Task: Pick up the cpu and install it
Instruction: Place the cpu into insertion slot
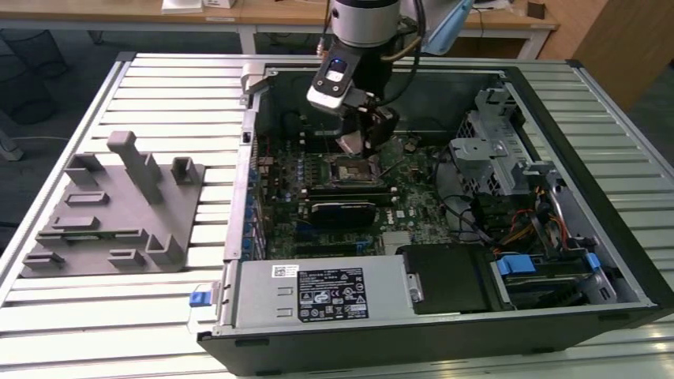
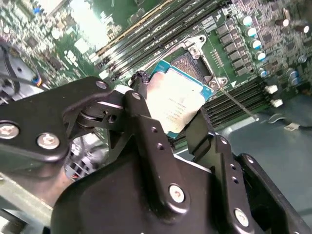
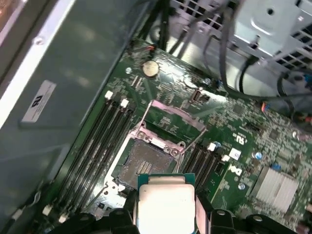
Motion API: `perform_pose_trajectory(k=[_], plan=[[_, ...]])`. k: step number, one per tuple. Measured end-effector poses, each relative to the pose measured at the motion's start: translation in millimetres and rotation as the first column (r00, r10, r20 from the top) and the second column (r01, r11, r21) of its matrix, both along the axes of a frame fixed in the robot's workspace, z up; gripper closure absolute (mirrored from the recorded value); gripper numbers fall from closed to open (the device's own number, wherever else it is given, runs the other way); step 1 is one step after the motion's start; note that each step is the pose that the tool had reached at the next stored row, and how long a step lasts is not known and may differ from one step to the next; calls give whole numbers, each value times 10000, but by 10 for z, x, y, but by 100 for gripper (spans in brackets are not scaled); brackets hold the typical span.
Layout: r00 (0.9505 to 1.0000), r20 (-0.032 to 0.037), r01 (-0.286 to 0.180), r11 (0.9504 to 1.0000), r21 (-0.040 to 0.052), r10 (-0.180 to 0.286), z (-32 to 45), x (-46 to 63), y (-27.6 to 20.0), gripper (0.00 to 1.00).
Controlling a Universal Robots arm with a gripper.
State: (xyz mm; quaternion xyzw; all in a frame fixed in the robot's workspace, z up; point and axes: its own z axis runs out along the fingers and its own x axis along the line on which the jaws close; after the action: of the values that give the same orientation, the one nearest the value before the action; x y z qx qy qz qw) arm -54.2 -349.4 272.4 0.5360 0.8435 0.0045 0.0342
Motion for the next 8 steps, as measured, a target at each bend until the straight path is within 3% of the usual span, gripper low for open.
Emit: perform_pose_trajectory(k=[4, 8], plan=[[9973, 0, 735, 9973, -1, -735, -4, 0, 0, 45], [9894, 0, 1449, 9894, -1, -1449, -8, 0, 0, 45]])
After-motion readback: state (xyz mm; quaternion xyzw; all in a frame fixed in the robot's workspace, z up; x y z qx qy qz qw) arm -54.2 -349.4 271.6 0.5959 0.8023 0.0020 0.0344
